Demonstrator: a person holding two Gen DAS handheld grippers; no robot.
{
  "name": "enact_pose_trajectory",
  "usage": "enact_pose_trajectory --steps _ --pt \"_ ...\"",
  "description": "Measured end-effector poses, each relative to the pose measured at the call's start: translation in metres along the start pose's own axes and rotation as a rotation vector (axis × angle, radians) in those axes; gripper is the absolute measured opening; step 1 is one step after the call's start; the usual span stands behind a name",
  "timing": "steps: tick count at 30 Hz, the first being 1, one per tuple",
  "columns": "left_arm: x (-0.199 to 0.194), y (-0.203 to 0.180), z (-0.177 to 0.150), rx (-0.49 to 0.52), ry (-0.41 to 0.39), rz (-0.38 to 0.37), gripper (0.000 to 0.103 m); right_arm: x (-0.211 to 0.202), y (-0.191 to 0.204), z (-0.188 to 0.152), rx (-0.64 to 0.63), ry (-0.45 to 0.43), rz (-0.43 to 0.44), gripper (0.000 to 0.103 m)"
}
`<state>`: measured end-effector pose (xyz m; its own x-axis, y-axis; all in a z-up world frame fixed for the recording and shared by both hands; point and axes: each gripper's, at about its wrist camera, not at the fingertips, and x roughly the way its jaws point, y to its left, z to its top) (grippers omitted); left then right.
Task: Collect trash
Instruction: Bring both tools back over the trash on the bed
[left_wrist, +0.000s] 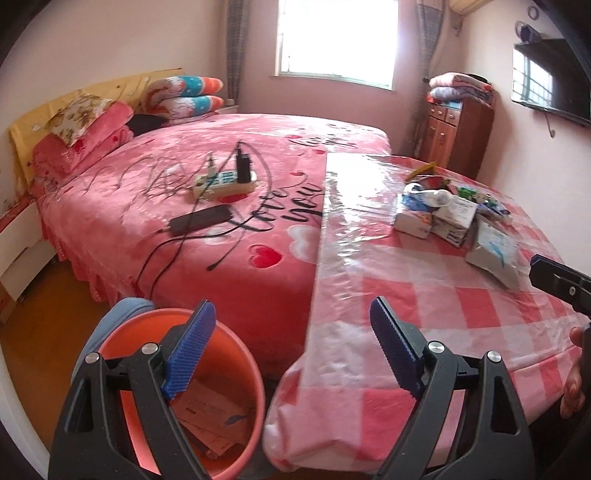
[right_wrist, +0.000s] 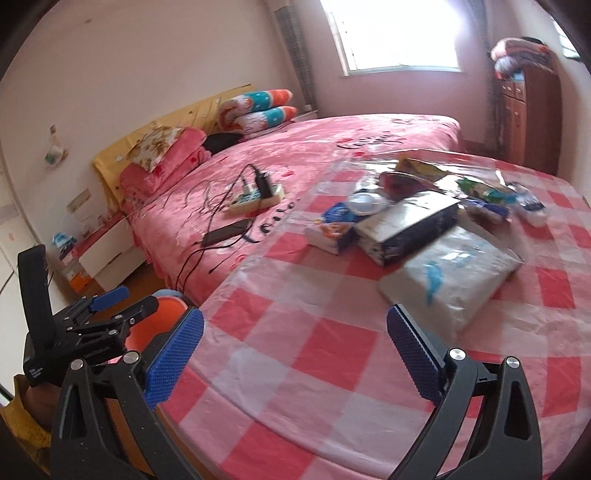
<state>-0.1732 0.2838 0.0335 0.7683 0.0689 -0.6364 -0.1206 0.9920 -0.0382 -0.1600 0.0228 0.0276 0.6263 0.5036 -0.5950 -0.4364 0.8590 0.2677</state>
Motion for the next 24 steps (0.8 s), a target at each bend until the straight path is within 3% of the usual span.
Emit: enact_pose_trajectory --steps 10,15,19,24 --pt "0.021 -0.062 0.029 0.088 0.049 -0.113 0.086 -0.014 -0.068 0.002 0.109 -0.005 -0.11 0.098" --pt "0.039 -0.091 0.044 0.117 0.075 -0.166 0.086 -0.02 -0.12 -0.001 0.246 0.008 -0.156 0.098" --pt "0.061 -0.107 0.053 0.132 0.103 -0.207 0.086 -0.019 -0.153 -0.004 0.353 0.027 -0.153 0.098" --pt "0.085 -0.117 0.063 0.133 0.128 -0.251 0.086 -0.014 -0.175 -0.009 0.449 0.047 -0.081 0.098"
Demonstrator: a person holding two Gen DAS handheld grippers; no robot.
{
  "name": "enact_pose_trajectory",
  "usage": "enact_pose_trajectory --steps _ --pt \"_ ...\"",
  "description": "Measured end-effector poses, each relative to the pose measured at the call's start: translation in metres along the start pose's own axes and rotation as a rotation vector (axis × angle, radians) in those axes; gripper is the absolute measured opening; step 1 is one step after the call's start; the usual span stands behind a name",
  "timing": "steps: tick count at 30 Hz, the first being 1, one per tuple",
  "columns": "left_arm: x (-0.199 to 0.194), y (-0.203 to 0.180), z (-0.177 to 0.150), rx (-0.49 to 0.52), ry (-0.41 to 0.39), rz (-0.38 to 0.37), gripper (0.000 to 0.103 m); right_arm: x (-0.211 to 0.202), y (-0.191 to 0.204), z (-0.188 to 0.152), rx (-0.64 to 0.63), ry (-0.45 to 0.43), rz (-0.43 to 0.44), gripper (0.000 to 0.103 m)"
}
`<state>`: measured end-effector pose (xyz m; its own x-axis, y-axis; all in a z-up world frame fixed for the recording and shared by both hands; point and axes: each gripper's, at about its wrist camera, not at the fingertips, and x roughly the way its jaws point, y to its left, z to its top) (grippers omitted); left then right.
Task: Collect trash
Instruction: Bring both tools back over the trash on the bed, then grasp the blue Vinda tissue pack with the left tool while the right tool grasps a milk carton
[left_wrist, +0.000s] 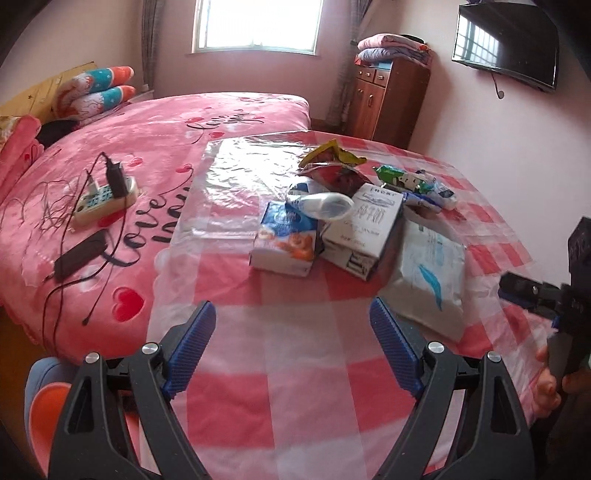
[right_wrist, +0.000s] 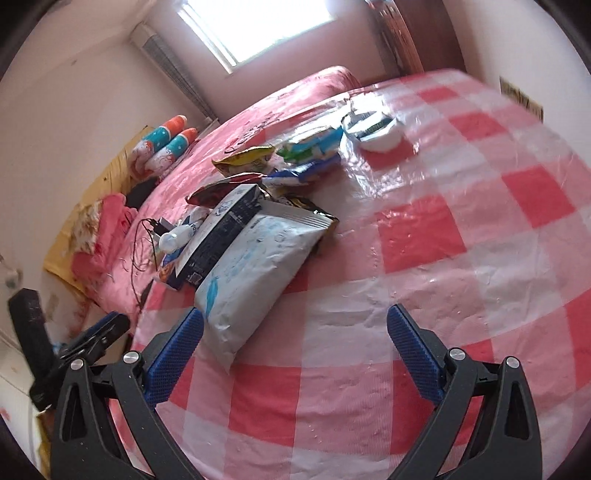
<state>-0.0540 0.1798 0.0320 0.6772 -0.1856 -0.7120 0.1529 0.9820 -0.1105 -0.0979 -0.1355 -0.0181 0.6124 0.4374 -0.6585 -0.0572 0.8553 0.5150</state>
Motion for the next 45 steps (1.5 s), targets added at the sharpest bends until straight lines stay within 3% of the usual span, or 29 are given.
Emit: enact_pose_trajectory --steps 6,16,20,23,26,27,32,34,38,45 --pt "0.029 0.011 0.019 -0.001 0.024 -0.011 0.085 0.007 0.011 0.005 -0.005 0.021 0.063 0.098" --pt "0.064 0.01 0.039 0.061 0.043 -0.014 0.084 0.015 0.017 0.012 -0.034 0.027 0.062 0.098" --pt "0.076 0.014 0.044 0.06 0.056 -0.006 0.073 0.013 0.008 0.025 -0.023 0.008 0.043 0.098" --pt "0.085 0.016 0.045 0.048 0.072 -0.019 0.071 0.013 0.004 0.037 -0.035 0.002 0.028 0.098" --pt "0.093 0.01 0.043 0.054 0.096 -0.025 0.06 0.019 0.001 0.049 -0.035 0.006 0.024 0.098" --pt "0.093 0.007 0.043 0.066 0.093 -0.019 0.055 0.022 0.0 0.054 -0.032 0.009 0.025 0.098" --pt "0.092 0.0 0.041 0.065 0.093 -0.01 0.054 0.033 -0.003 0.07 -0.011 0.007 0.042 0.095" --pt "0.091 -0.003 0.039 0.066 0.092 -0.016 0.054 0.038 -0.007 0.076 0.003 0.013 0.052 0.085" --pt "0.087 -0.009 0.035 0.06 0.091 -0.027 0.053 0.044 -0.008 0.08 0.058 0.021 0.109 0.081" --pt "0.079 -0.038 0.025 0.091 0.097 -0.101 0.053 0.051 0.019 0.078 0.007 0.041 0.148 0.079"
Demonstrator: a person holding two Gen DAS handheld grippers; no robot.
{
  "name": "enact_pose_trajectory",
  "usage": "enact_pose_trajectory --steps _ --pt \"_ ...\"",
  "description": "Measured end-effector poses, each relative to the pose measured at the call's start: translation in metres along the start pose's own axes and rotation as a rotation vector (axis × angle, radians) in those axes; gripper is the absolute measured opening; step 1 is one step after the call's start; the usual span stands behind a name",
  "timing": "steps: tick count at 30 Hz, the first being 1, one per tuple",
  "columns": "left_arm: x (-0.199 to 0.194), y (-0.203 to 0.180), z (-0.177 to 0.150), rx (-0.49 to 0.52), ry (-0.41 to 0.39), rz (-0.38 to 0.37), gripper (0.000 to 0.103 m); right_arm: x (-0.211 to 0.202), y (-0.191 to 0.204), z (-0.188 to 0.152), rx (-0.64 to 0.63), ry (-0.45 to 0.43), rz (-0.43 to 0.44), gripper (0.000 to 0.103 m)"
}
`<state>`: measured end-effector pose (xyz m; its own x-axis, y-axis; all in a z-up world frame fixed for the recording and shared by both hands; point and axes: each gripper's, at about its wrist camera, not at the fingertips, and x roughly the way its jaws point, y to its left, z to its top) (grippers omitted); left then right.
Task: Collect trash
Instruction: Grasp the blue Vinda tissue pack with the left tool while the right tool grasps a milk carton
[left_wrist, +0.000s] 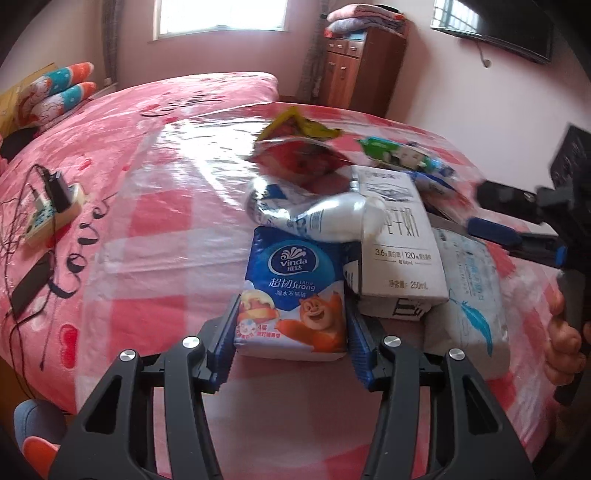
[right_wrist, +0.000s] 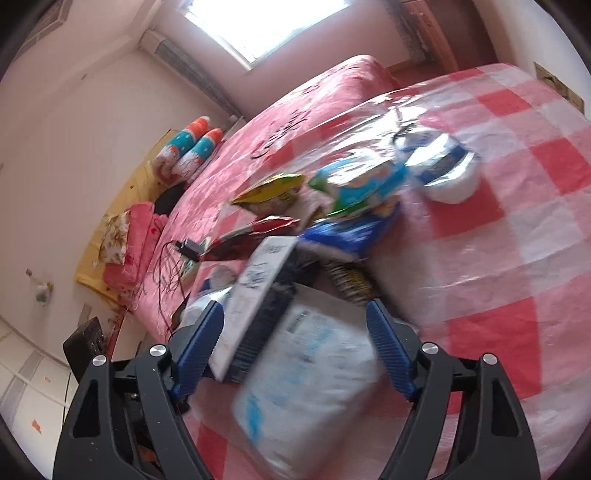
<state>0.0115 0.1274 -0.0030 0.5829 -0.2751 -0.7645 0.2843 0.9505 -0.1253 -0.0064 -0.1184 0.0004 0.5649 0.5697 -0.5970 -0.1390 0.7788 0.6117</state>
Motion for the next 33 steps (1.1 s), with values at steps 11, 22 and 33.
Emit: enact_pose_trajectory --steps 11,22,33 --pt "-0.001 -0.05 -0.011 0.029 0.01 -0.14 0.053 -0.006 0.015 -0.013 -0.121 -0.01 -0.113 0.079" --pt "-0.013 -0.035 -0.022 -0.057 0.001 -0.107 0.053 0.008 0.029 -0.037 -0.25 0.006 -0.195 0.072" --pt "-0.026 -0.022 -0.036 -0.107 -0.006 -0.079 0.053 0.027 0.039 -0.046 -0.347 0.036 -0.328 0.07"
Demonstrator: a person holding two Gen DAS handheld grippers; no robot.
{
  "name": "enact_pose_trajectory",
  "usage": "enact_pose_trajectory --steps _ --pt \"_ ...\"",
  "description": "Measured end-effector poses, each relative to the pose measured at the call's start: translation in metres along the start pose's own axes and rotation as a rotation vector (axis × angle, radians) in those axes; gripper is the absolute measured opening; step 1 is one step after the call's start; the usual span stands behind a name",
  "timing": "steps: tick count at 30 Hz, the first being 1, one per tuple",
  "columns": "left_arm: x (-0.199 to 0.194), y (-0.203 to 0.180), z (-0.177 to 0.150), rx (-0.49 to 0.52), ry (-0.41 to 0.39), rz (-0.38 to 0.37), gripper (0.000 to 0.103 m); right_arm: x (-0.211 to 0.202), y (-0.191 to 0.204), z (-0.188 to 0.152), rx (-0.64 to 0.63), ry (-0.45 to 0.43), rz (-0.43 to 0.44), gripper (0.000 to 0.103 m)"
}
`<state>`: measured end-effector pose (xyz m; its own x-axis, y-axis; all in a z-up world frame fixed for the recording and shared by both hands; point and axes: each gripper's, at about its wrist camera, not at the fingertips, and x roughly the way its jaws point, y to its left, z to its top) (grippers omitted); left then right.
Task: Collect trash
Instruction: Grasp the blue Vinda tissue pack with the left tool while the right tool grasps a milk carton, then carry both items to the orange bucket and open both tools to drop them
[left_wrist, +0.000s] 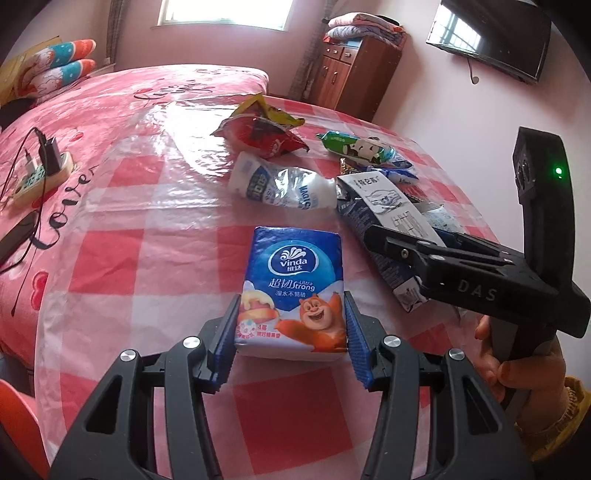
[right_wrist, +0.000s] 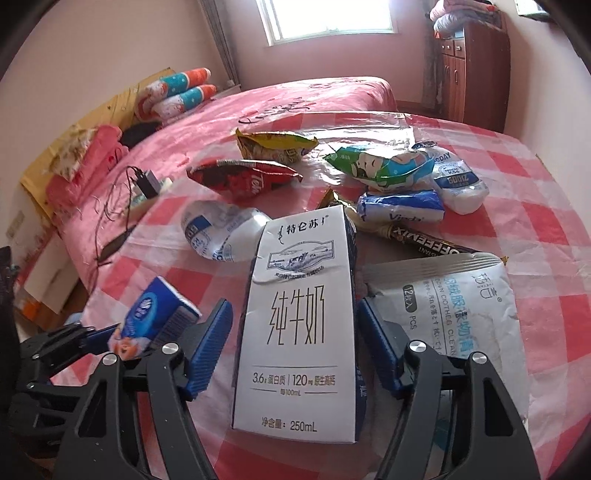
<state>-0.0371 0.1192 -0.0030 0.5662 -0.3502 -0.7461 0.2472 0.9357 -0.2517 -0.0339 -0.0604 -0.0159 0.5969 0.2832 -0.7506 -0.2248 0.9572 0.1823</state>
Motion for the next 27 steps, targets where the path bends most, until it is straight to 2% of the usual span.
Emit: enact_pose_trajectory --steps 6,27 --pt "-0.008 0.005 -0.007 -0.03 -0.014 -0.003 0.053 0.003 0.004 -0.001 -0.024 0.006 -0.031 0.067" --pt "-0.045 0.024 -0.034 -0.083 -0.064 0.008 0.053 -0.036 0.026 -0.022 -0.03 -0.067 0.006 0.066"
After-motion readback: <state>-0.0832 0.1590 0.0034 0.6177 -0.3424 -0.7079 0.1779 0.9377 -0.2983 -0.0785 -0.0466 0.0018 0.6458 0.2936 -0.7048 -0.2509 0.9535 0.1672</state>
